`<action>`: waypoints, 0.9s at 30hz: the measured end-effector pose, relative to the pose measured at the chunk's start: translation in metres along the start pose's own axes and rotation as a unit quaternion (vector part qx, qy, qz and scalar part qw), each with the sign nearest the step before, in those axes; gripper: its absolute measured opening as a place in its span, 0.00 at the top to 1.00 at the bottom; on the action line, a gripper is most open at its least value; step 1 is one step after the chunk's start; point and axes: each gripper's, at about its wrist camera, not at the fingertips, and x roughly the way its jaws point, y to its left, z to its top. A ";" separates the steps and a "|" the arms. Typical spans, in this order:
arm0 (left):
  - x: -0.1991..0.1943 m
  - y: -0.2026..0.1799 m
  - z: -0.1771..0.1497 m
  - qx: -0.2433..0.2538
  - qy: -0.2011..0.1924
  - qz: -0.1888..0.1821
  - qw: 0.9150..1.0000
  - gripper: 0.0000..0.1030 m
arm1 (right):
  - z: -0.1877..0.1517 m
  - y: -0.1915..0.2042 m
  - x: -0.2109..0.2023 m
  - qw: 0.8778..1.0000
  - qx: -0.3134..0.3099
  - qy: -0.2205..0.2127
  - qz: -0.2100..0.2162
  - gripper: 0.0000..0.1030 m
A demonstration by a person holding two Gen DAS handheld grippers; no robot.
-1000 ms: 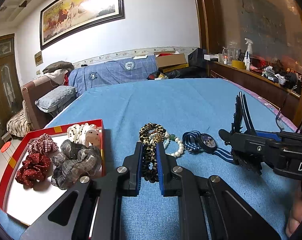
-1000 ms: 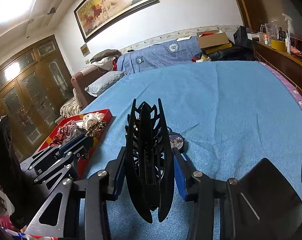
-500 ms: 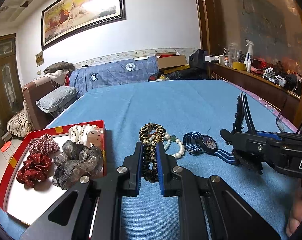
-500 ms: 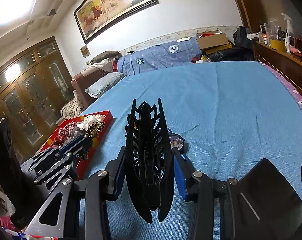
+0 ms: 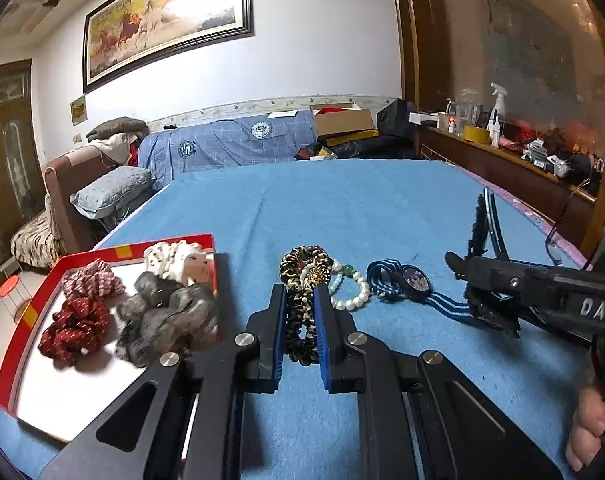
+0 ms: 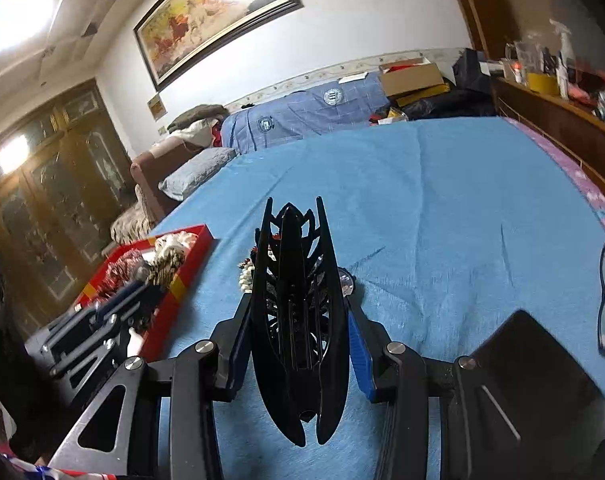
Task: Organize jewelry
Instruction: 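Carry the claw clip and leopard bracelet toward the red box with both grippers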
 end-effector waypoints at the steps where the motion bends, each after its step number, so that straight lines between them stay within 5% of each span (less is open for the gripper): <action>1: -0.004 0.004 -0.001 0.000 -0.002 0.004 1.000 0.86 | -0.002 0.002 -0.004 1.000 0.011 -0.001 0.012 0.55; 11: -0.033 0.082 -0.009 -0.062 -0.012 0.041 0.997 0.86 | -0.015 0.051 -0.013 0.998 0.020 0.011 0.061 0.54; 27: -0.037 0.206 -0.033 -0.183 0.007 0.107 0.977 0.86 | -0.009 0.174 0.034 0.987 -0.062 0.061 0.132 0.54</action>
